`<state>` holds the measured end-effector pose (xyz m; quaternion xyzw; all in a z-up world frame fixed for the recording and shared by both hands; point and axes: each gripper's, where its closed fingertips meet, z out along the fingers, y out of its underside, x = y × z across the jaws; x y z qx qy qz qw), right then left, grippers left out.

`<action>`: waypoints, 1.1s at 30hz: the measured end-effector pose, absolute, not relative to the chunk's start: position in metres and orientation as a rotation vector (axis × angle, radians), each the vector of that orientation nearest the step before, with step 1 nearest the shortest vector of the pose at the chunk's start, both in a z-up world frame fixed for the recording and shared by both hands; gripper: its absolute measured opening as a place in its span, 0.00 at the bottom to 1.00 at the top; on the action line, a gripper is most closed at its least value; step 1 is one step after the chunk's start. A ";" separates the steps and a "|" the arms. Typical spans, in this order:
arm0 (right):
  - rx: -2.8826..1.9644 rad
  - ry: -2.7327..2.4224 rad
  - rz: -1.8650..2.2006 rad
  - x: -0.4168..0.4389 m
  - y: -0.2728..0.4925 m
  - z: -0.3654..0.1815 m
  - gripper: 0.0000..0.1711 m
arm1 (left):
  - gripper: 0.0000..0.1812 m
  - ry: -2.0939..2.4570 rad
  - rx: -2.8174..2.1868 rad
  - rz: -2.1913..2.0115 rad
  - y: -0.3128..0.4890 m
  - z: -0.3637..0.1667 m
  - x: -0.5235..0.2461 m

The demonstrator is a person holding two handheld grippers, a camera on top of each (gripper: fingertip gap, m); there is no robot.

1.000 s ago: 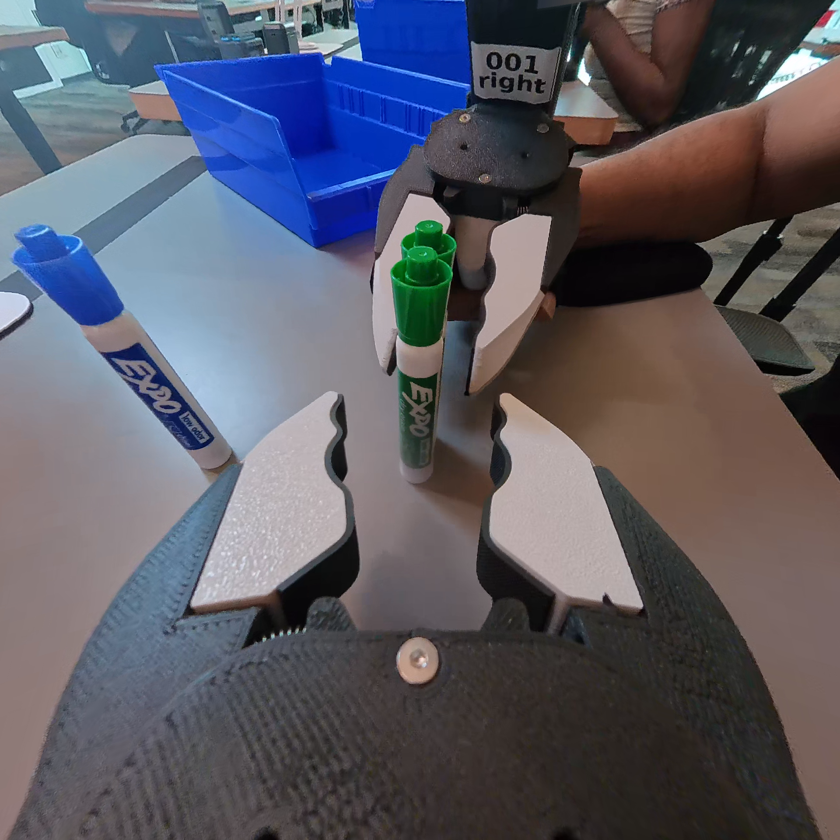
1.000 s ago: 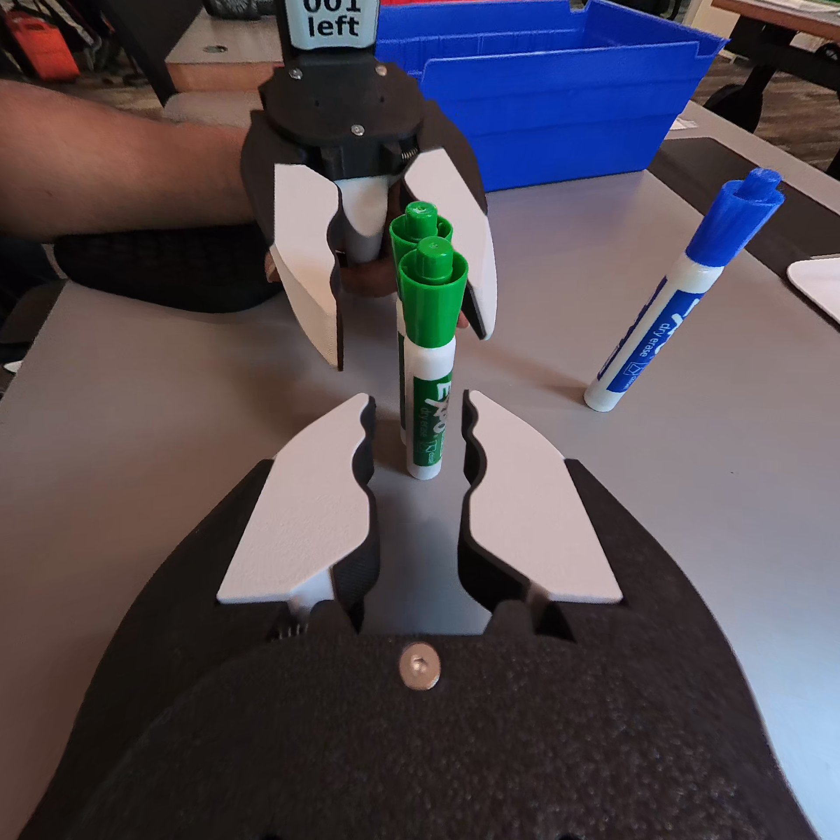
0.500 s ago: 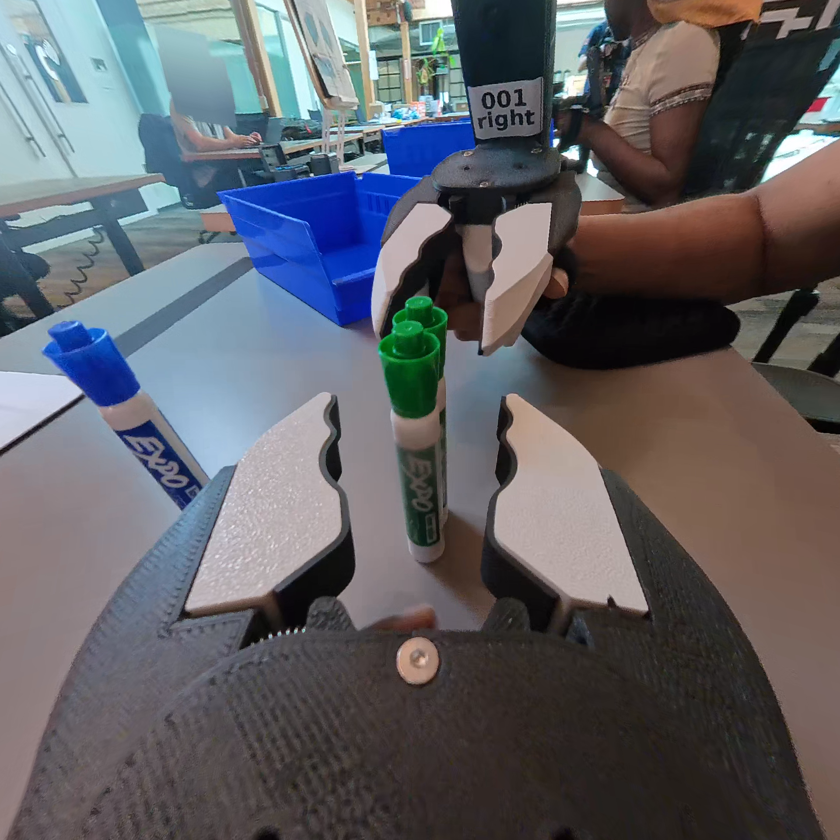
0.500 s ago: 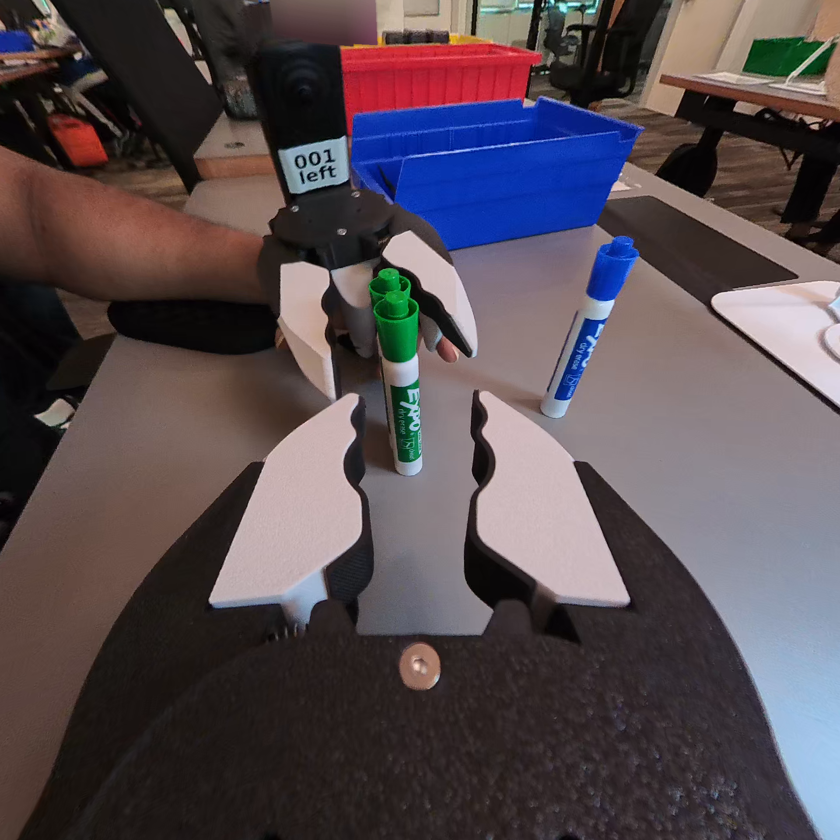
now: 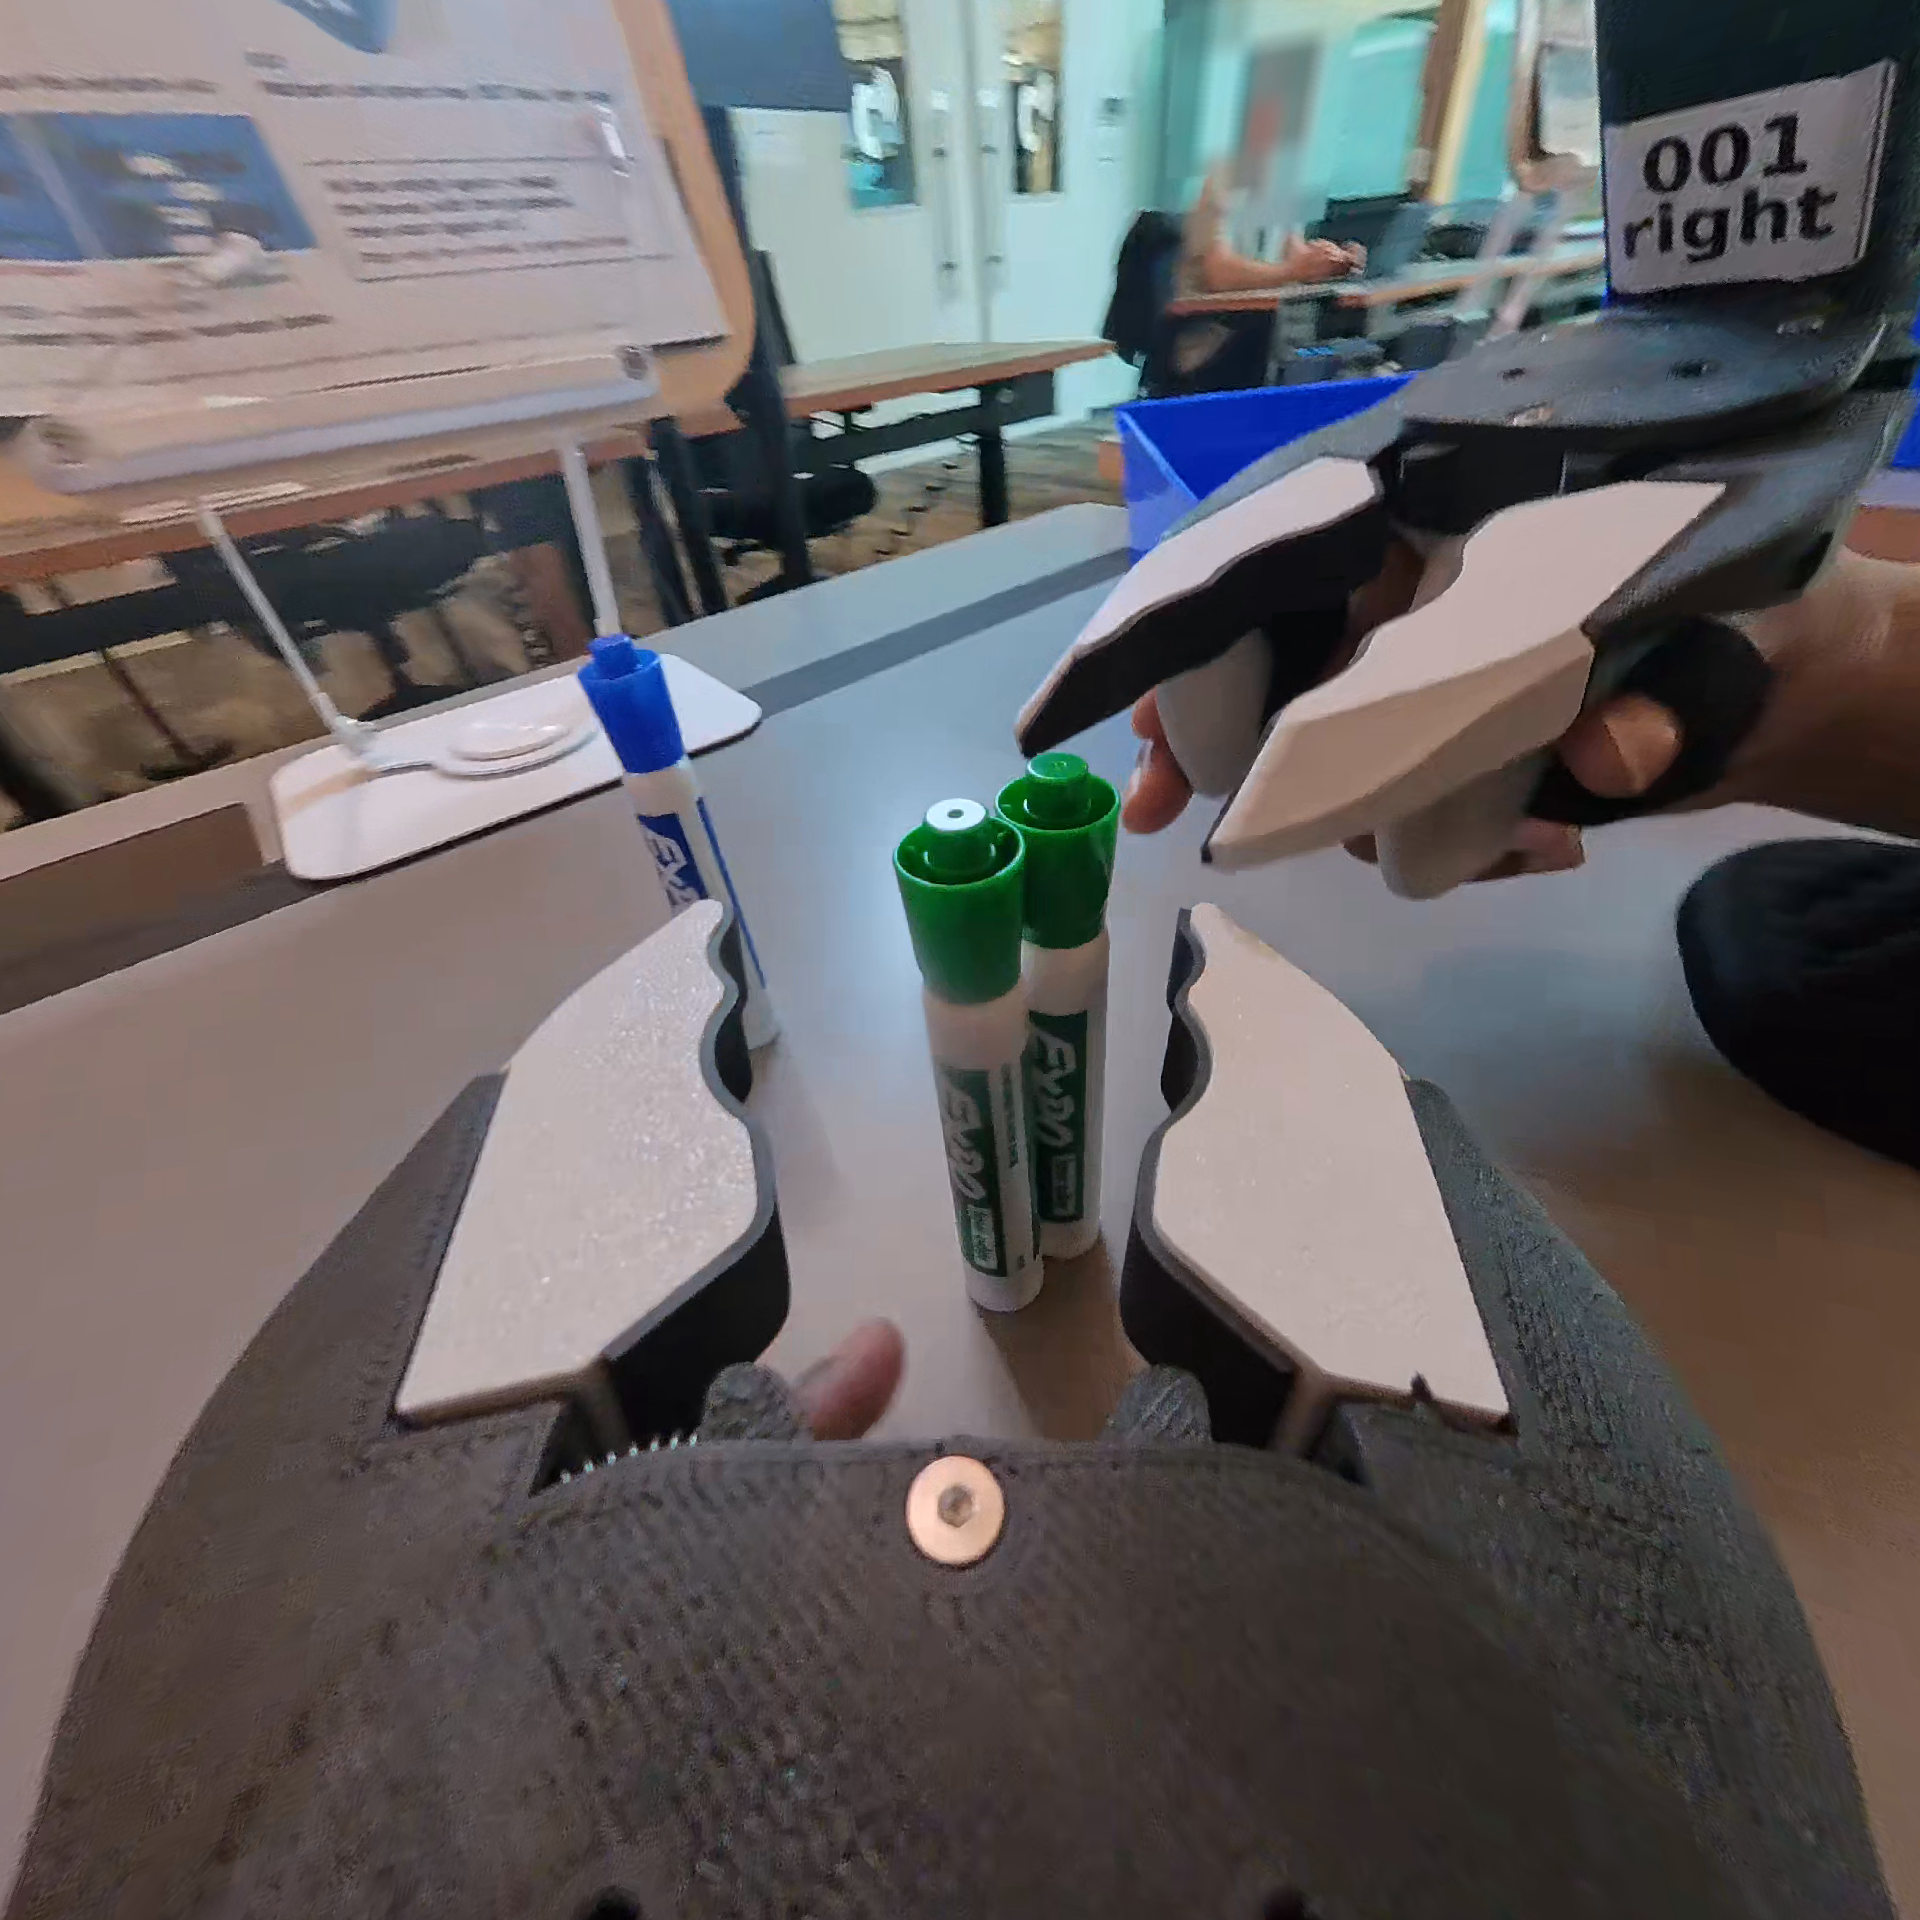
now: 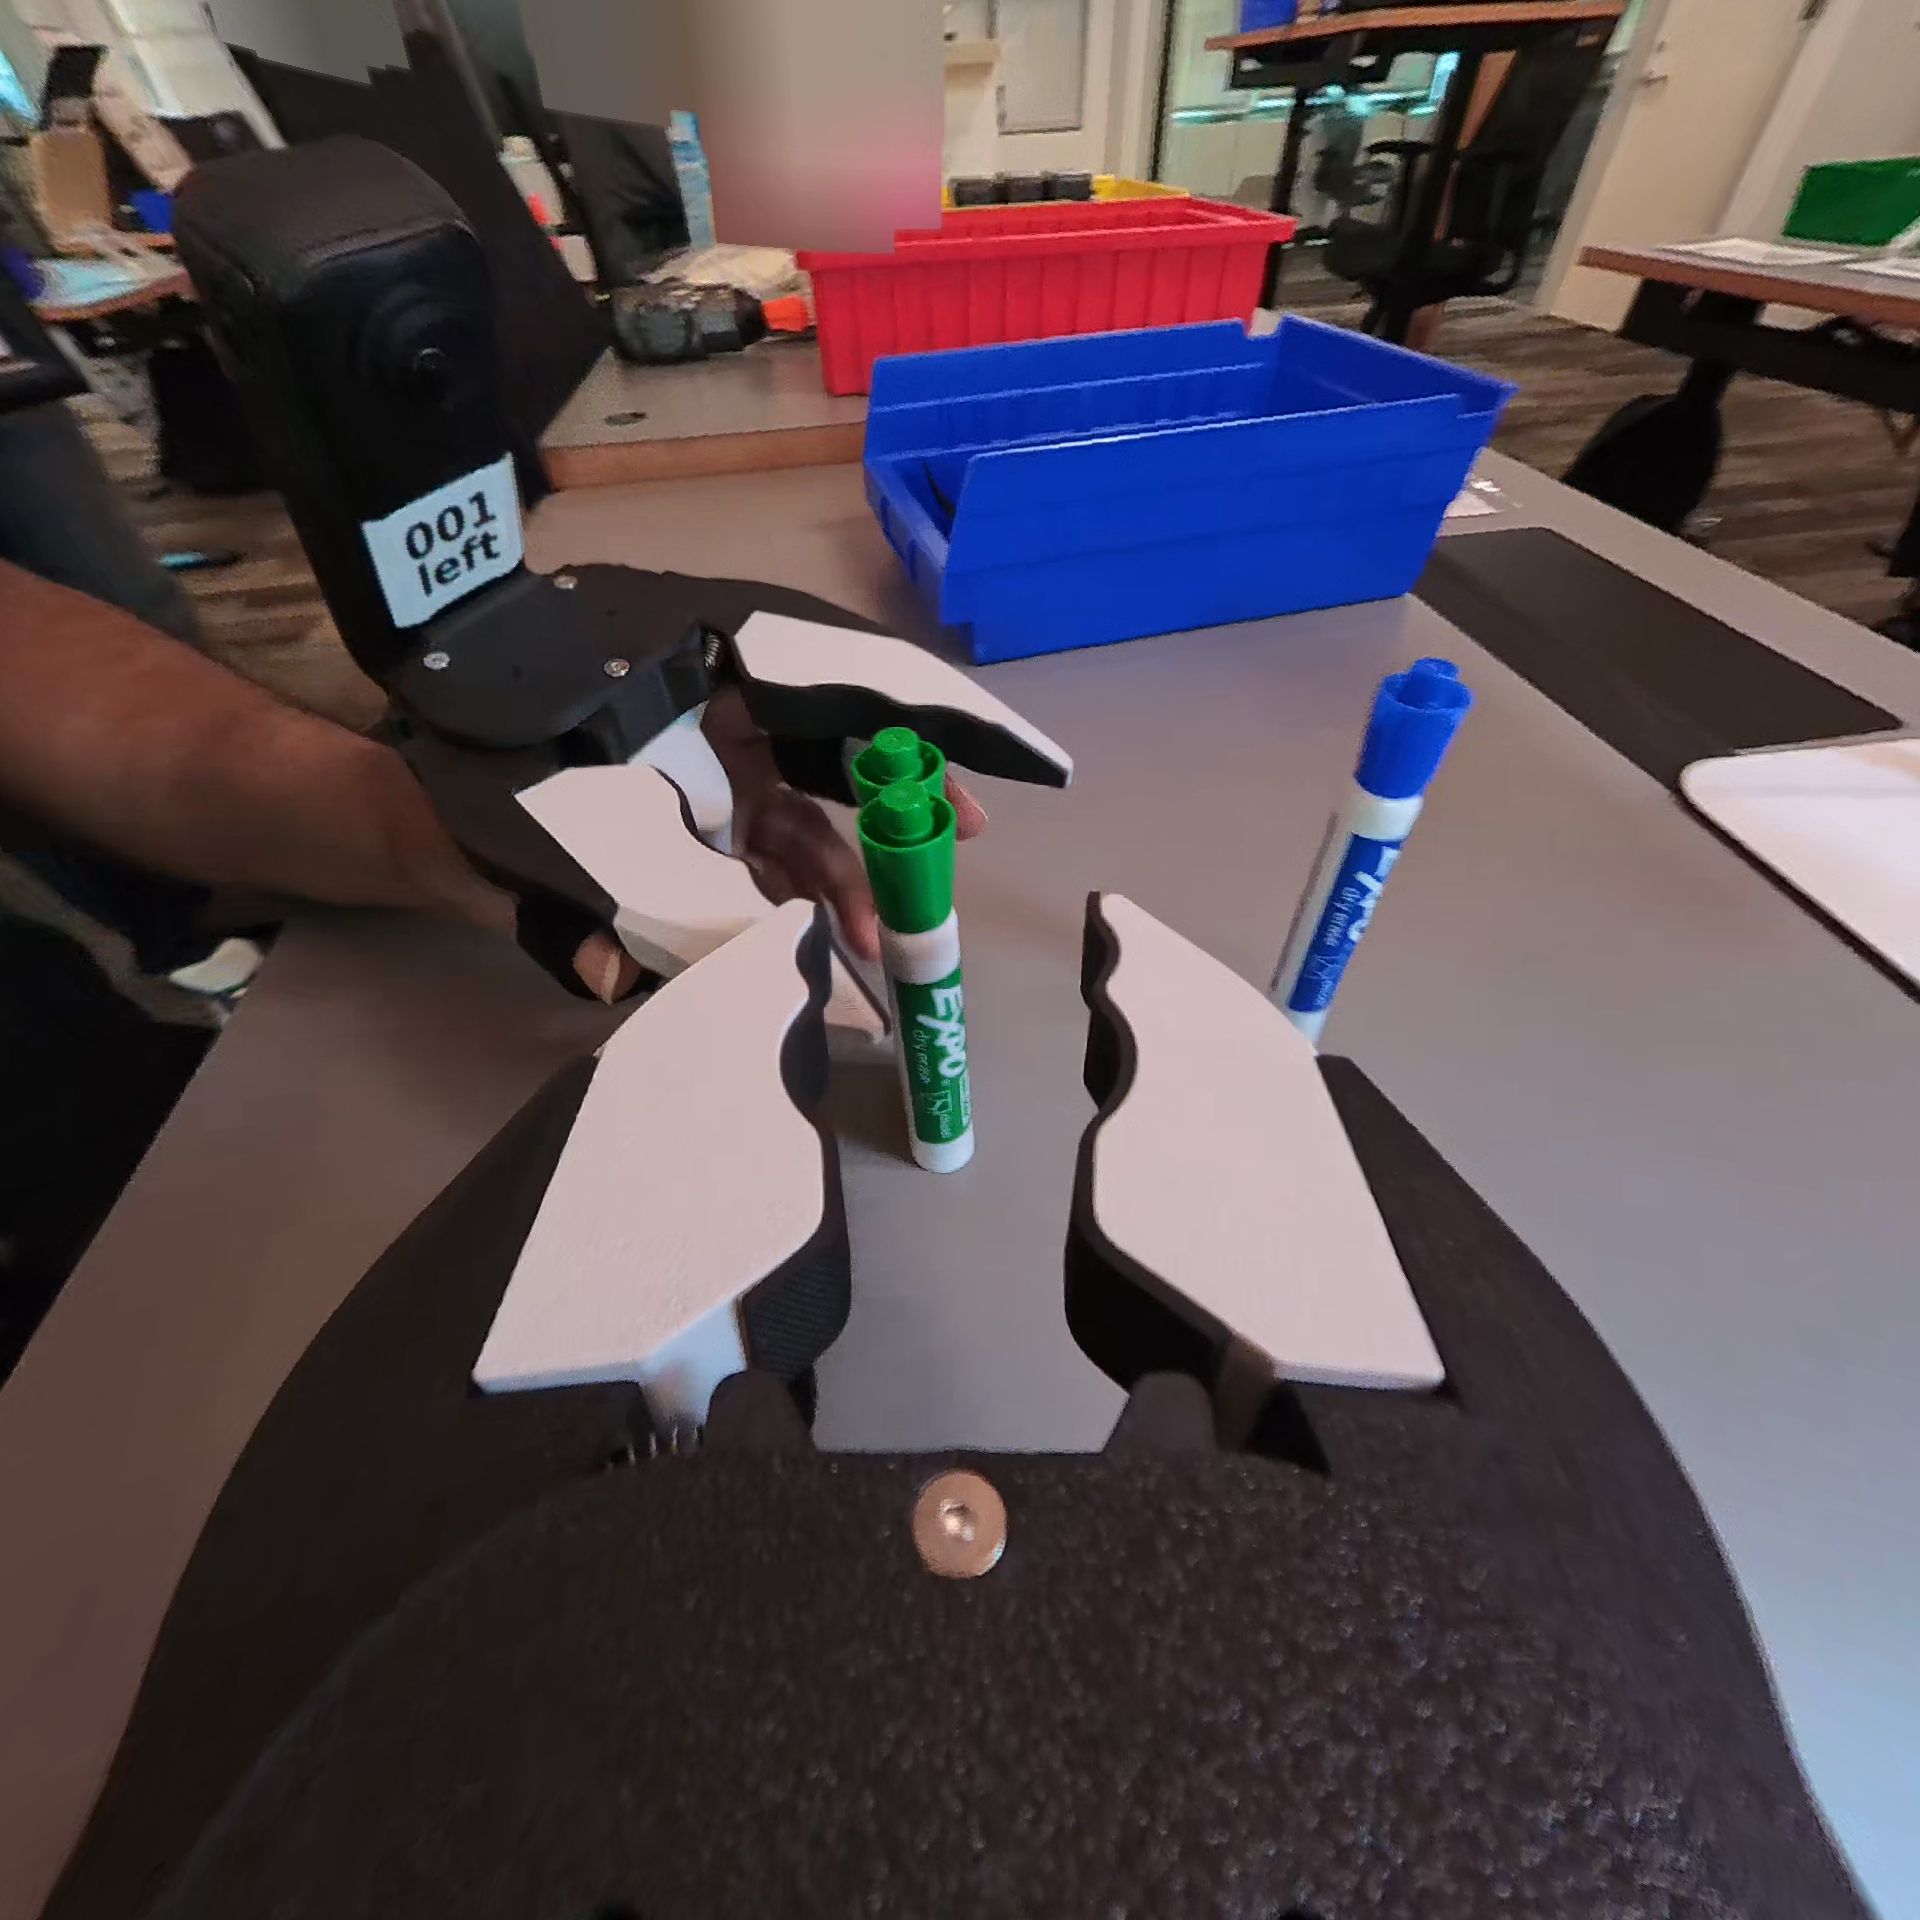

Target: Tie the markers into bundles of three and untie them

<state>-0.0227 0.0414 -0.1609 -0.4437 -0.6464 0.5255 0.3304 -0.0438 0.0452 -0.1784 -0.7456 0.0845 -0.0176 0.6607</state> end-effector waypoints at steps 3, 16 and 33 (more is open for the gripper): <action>-1.127 -1.786 1.420 -0.029 0.031 -0.160 0.27 | 0.45 0.124 -1.691 0.016 0.040 -0.183 -0.043; -1.246 -1.804 1.164 -0.058 0.020 -0.161 0.24 | 0.45 0.018 -1.675 0.099 0.023 -0.178 -0.048; -1.248 -1.337 1.327 -0.025 0.090 -0.131 0.23 | 0.54 -0.280 -1.698 0.212 0.070 -0.189 -0.058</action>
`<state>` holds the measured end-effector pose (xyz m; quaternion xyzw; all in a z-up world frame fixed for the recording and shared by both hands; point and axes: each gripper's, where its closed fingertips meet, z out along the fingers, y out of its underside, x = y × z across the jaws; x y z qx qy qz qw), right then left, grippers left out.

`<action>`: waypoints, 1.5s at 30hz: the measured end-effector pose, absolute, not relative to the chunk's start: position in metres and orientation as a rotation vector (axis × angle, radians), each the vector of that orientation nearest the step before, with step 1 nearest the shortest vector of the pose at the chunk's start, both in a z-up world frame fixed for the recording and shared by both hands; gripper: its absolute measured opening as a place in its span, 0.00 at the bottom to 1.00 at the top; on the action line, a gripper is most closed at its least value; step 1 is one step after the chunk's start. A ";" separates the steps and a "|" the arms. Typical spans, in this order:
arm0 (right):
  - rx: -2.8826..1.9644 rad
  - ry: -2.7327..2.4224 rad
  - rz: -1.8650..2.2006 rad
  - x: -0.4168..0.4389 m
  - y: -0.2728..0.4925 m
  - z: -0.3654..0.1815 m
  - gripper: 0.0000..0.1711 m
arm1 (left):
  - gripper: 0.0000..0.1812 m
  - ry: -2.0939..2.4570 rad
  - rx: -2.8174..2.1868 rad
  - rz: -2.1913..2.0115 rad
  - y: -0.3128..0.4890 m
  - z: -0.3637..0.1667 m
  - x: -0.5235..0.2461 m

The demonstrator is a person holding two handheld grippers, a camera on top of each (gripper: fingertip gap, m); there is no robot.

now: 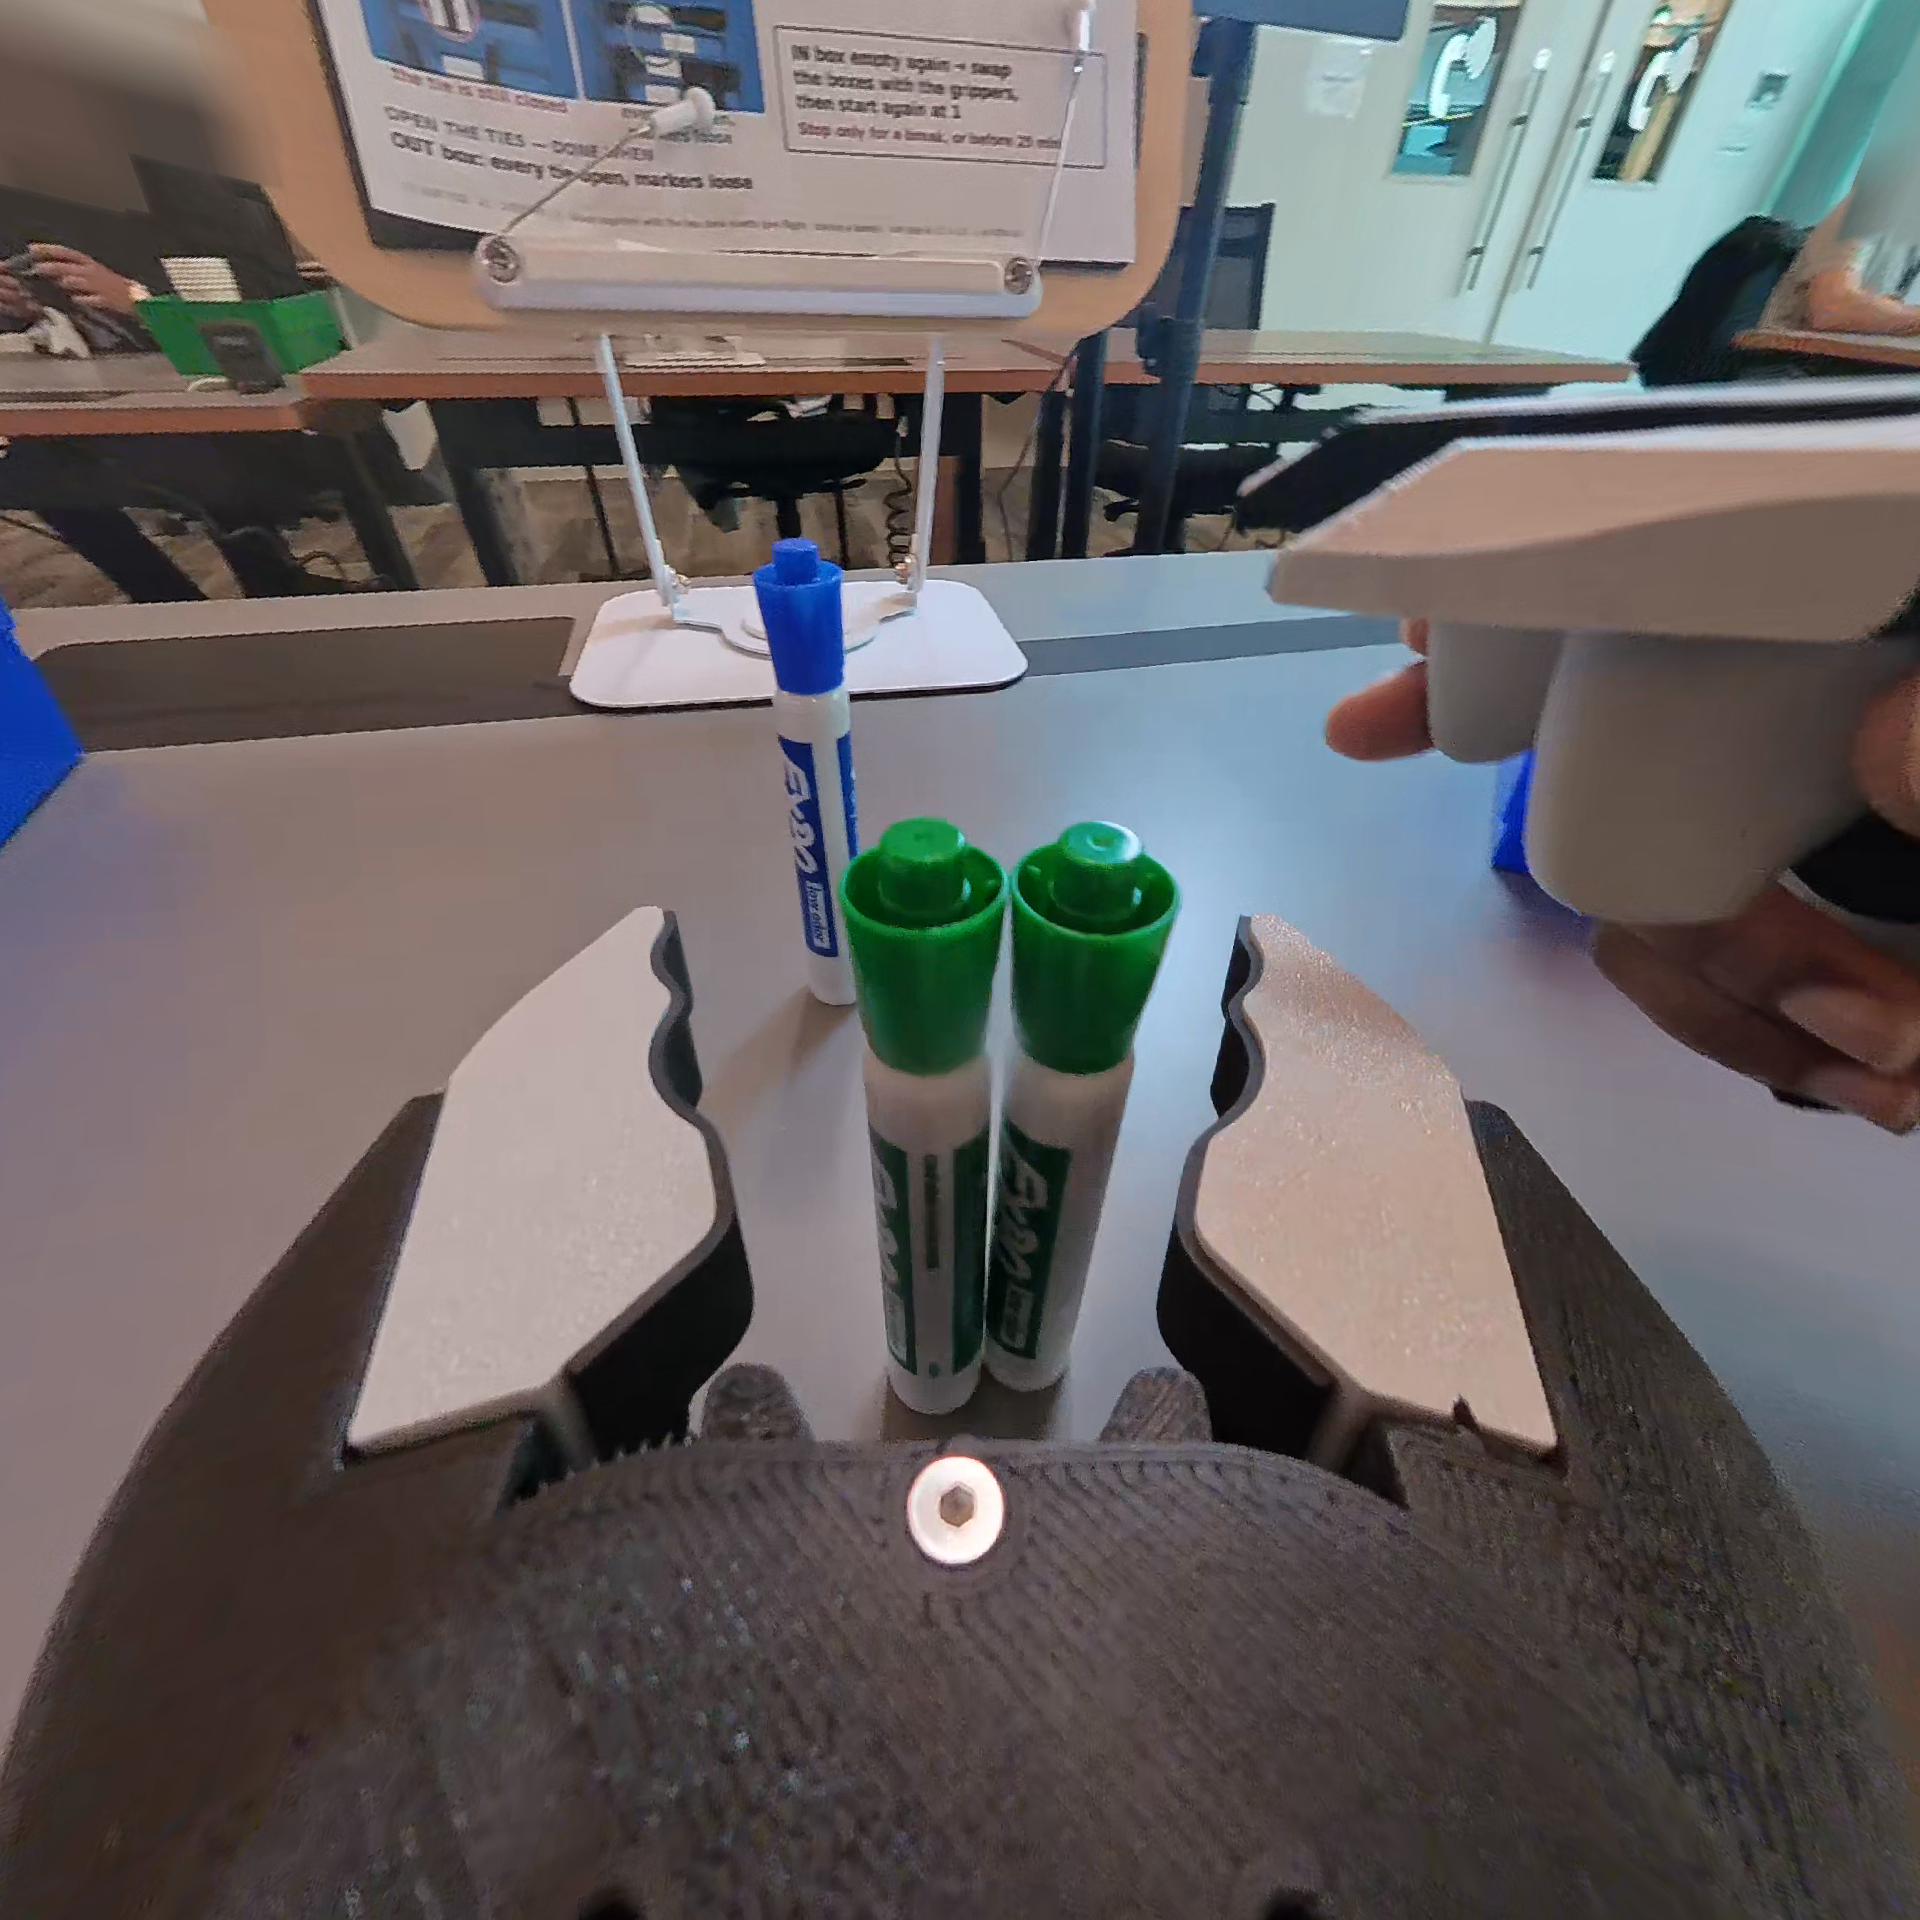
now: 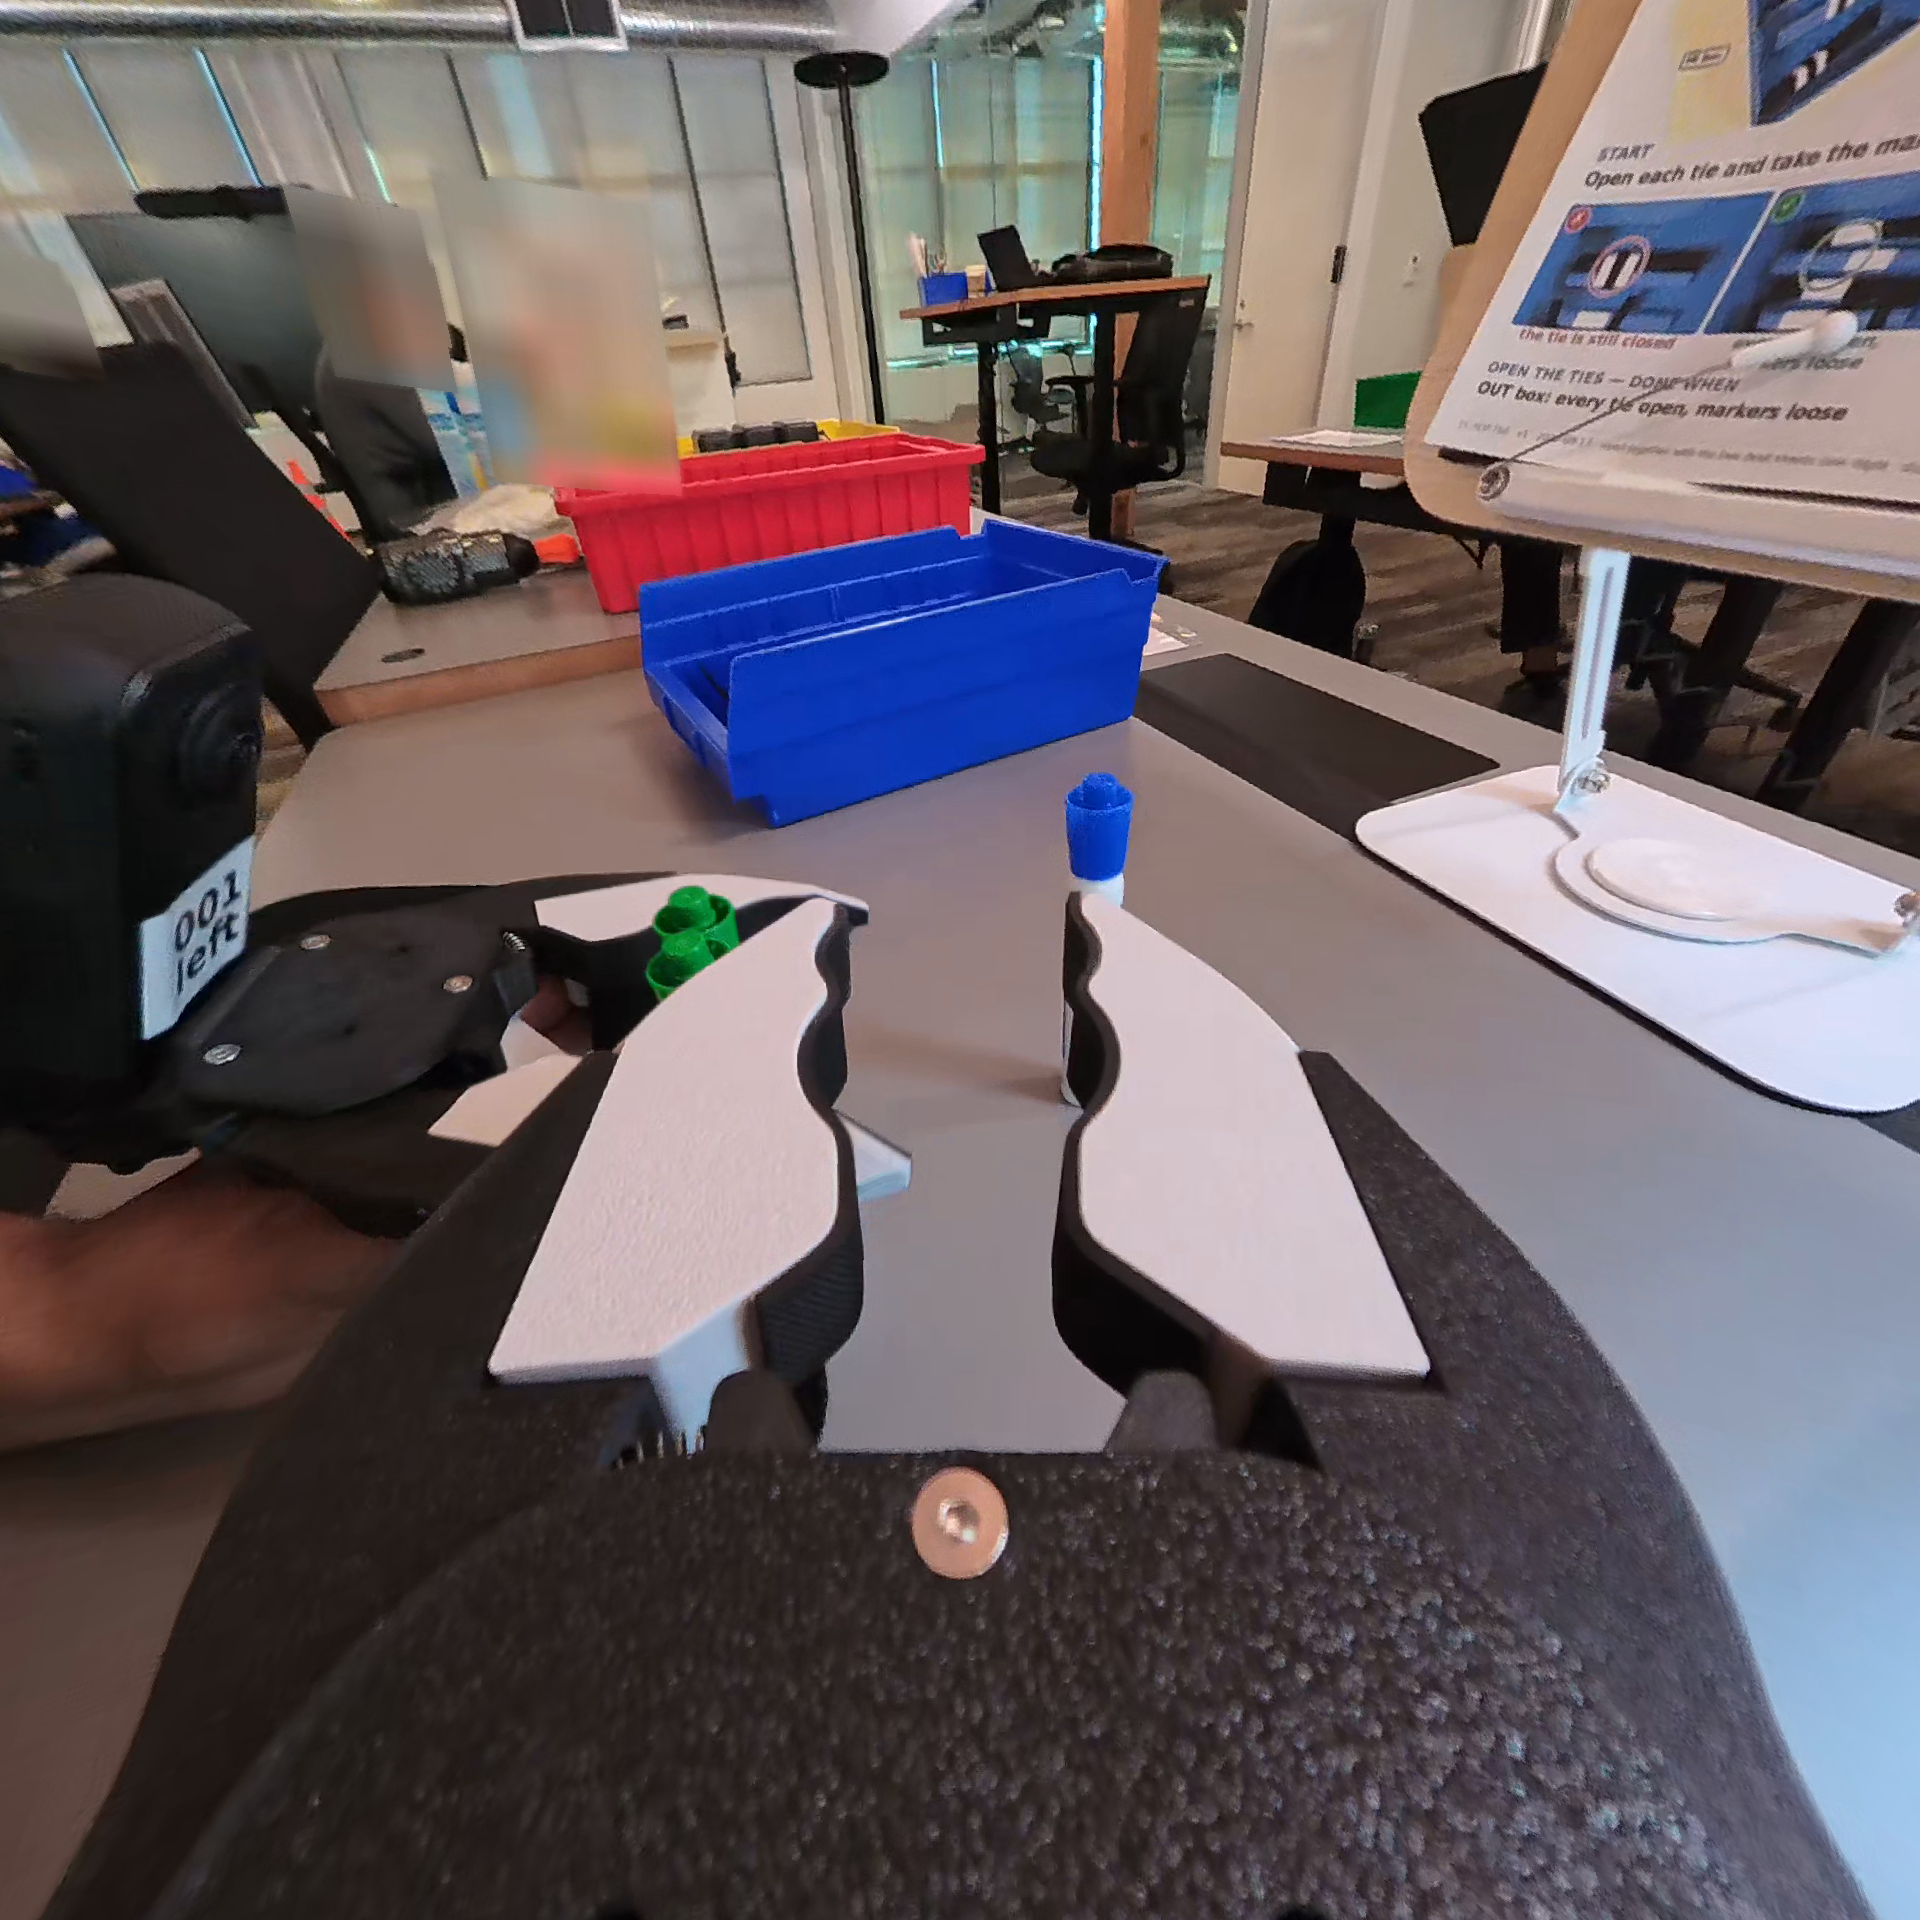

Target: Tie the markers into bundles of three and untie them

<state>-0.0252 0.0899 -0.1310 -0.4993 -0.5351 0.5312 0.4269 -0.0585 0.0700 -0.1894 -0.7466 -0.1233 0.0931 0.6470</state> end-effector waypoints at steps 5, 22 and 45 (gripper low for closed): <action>-1.246 -1.329 1.337 -0.022 0.093 -0.136 0.23 | 0.54 -0.316 -1.709 0.260 0.076 -0.191 -0.064; -1.194 -1.287 1.337 -0.014 0.098 -0.116 0.22 | 0.45 -0.389 -1.707 0.308 0.087 -0.193 -0.072; -1.184 -1.287 1.318 -0.011 0.099 -0.114 0.22 | 0.30 -0.365 -1.673 0.316 0.084 -0.188 -0.067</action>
